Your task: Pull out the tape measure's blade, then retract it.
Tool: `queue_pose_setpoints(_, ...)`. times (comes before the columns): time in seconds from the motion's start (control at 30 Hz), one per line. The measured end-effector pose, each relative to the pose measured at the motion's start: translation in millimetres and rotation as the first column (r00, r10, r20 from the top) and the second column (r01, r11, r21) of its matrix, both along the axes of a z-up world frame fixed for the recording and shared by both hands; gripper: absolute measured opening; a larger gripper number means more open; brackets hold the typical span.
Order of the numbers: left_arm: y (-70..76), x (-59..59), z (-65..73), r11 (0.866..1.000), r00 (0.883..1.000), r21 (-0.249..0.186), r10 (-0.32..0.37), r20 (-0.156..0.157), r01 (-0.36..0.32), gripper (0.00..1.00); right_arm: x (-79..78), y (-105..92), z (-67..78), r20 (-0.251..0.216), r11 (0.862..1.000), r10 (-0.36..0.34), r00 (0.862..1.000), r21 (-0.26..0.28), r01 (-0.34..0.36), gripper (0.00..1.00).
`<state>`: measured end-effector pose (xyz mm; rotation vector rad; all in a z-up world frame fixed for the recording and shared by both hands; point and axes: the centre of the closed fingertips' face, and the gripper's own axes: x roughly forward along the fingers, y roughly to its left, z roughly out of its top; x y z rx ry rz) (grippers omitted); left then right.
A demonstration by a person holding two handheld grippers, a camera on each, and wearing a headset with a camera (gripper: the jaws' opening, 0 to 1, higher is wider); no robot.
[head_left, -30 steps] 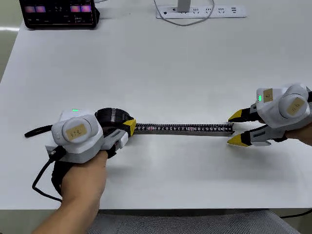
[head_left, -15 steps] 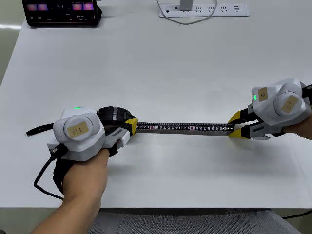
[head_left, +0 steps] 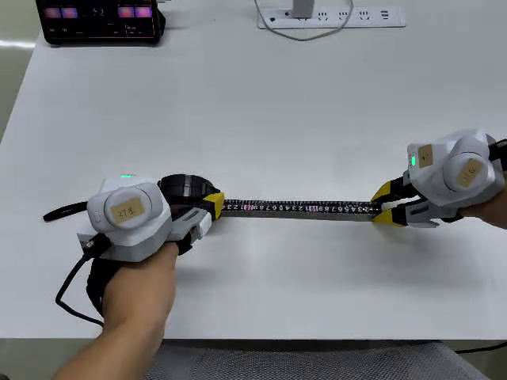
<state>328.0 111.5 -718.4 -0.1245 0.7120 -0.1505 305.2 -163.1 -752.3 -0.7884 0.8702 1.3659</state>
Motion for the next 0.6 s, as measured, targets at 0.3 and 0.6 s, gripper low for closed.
queue_pose_setpoints(0.3, 0.5, 0.2, -1.7, 1.0, 1.0, 0.015, -0.009, -0.019, 0.009, 0.56, -0.2, -1.3, 0.1, -0.003, 1.0, 0.003, 1.0, -0.007, -0.003, 0.1)
queue_pose_setpoints(0.6, 0.8, -0.9, -1.6, 1.0, 1.0, 0.012, -0.013, -0.022, 0.013, 0.55, -0.5, -1.3, 0.6, -0.005, 1.0, 0.007, 1.0, -0.007, -0.007, 0.1)
